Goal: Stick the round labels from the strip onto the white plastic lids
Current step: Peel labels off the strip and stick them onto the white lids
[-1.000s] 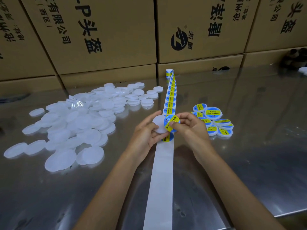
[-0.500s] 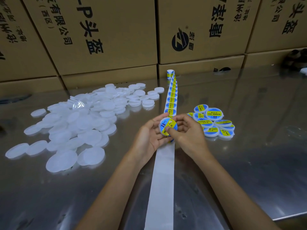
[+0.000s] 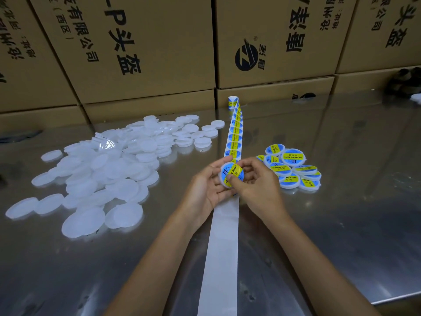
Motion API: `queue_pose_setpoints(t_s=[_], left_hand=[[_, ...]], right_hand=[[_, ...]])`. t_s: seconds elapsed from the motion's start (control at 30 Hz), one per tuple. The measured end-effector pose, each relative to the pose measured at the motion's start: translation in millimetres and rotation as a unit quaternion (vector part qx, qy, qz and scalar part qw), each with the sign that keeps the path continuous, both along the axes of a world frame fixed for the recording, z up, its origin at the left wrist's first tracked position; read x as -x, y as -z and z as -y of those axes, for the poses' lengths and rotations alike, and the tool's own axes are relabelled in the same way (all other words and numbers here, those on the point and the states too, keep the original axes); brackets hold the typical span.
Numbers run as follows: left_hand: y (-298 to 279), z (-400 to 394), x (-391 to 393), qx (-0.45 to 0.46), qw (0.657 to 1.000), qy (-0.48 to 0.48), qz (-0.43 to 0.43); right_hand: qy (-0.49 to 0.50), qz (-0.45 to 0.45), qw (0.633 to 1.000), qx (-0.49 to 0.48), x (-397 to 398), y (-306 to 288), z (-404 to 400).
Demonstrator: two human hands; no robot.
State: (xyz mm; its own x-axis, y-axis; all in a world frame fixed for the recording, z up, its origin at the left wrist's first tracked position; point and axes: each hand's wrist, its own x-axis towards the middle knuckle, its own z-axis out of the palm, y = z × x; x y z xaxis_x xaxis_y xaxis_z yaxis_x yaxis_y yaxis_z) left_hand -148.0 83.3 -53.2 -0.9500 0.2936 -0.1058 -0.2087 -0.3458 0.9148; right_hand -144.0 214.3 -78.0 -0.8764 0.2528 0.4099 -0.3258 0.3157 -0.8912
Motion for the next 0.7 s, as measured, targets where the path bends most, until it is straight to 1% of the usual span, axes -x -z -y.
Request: queue_pose_setpoints(t_s=[0.1,0.2,0.33,0.4,0.53,0.7], left_hand=[[0.0,1.1,0.3,-0.023,1.0,-0.006,0.01],[-1.1,4.2,0.3,-0.084,0.996,-0.013,0.032],[-2.2,2.2,-1.4,-0.137,0.989,0.002,0.05],[-1.2,1.0,-2.3,-0.128,0.99,0.012,0.055],[-1.0,-0.9,-4.3,-0.083,0.994,0.034,0.057],[-1.4,-1.6,-4.9,-0.062,0.996,0.035,0.057]], right_hand=[[0.036,-0.024,0.998,-0.043,1.3,2.9,-1.8],[0.063,-0.013,0.997,-0.053,1.0,3.0,-6.4],[0.018,0.005,0.998,-0.055,-3.0,2.2,-0.8],[0.013,-0.007,0.999,-0.04,-3.9,0.4,0.6],[0.05,-0.035,0.998,0.013,-3.6,-2.5,-6.3],[0.065,-0.041,0.997,0.012,-2.6,-2.3,-11.3]])
